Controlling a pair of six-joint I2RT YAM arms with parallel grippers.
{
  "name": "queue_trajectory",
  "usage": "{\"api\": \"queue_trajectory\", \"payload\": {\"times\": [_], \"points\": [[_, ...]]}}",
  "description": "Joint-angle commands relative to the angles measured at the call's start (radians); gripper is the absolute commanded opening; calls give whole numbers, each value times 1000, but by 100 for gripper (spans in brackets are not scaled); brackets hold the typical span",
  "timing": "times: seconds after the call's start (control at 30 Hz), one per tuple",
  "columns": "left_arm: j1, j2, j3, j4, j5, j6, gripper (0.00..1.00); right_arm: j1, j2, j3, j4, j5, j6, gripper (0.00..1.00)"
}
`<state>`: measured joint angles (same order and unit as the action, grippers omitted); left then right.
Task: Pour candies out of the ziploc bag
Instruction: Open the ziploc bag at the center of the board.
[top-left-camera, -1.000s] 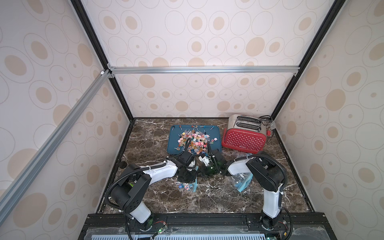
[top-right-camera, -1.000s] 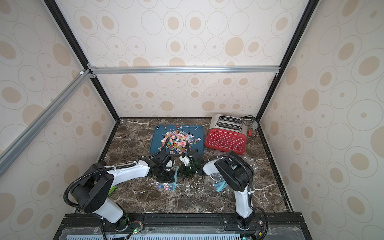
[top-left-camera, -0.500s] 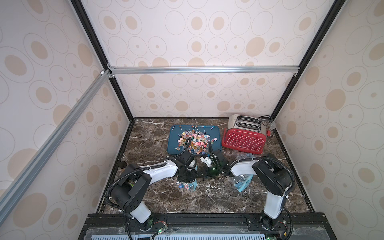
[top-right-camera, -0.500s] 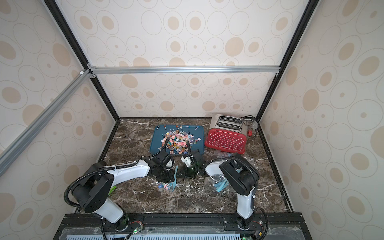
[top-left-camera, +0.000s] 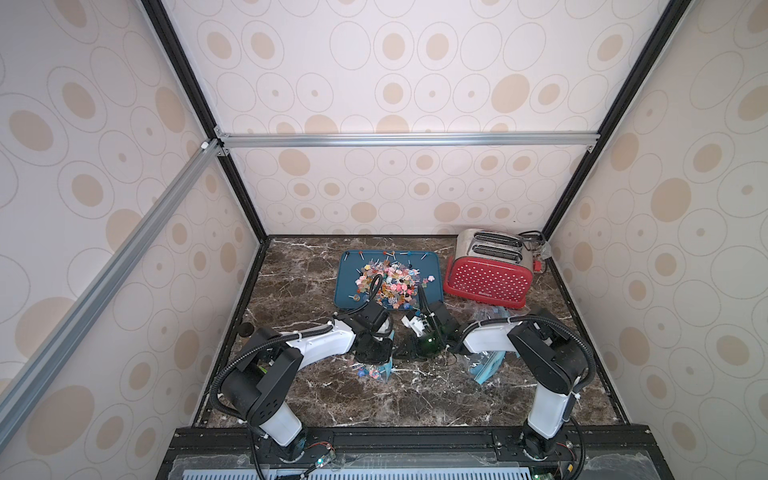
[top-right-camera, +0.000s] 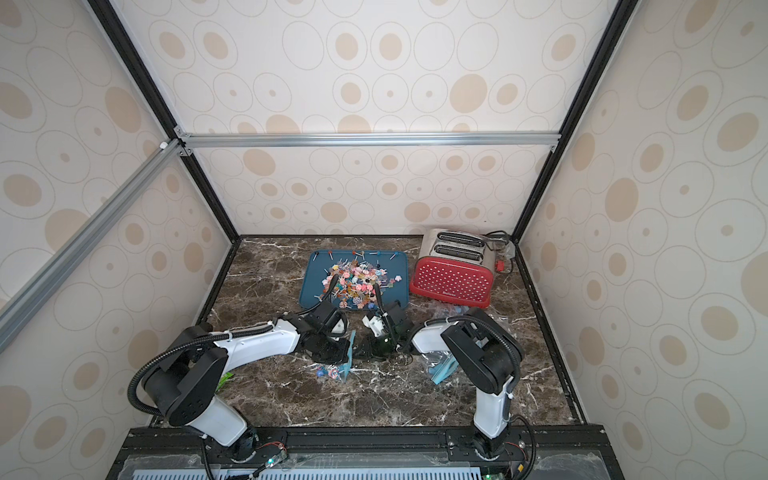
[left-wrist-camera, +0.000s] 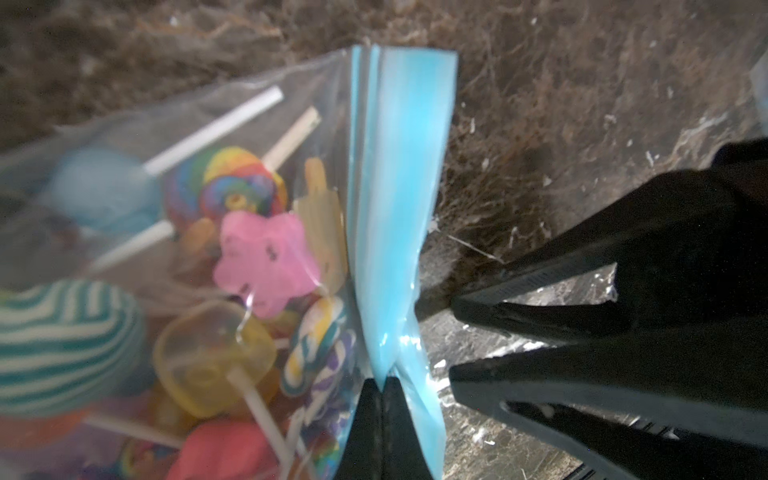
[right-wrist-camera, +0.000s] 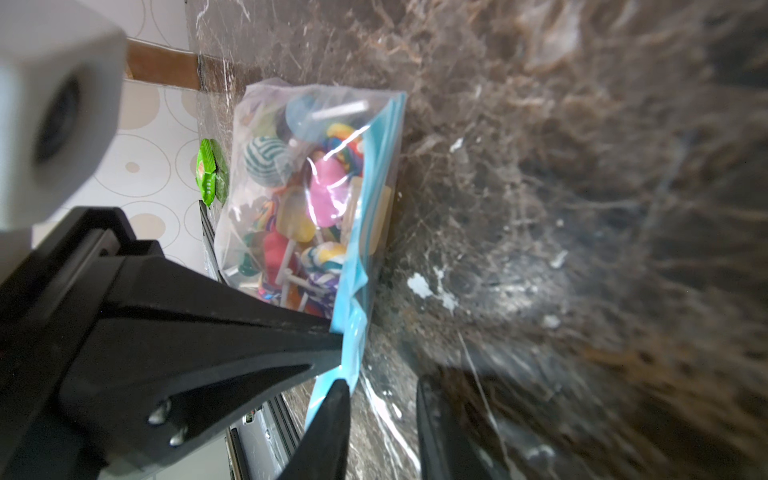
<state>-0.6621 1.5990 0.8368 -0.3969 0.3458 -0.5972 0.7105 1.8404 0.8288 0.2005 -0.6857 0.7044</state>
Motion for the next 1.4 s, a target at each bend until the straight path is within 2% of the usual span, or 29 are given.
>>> {"api": "queue_trajectory", "payload": {"times": [0.0, 0.3, 0.73, 0.93, 1.37], "points": [[5, -22, 25, -16, -28, -1, 0, 24, 25, 33, -18, -16, -14, 31], [5, -25, 27, -22, -28, 0, 0, 43, 81, 68, -17, -6, 4, 27], [4, -36, 35, -33, -38, -3, 0, 50, 83, 62, -49, 19, 0, 17], [4, -39, 33, -31, -37, -5, 0, 52, 83, 79, -59, 23, 4, 9], [5, -48, 25, -28, -34, -10, 0, 59, 103, 122, -76, 33, 18, 14]]}}
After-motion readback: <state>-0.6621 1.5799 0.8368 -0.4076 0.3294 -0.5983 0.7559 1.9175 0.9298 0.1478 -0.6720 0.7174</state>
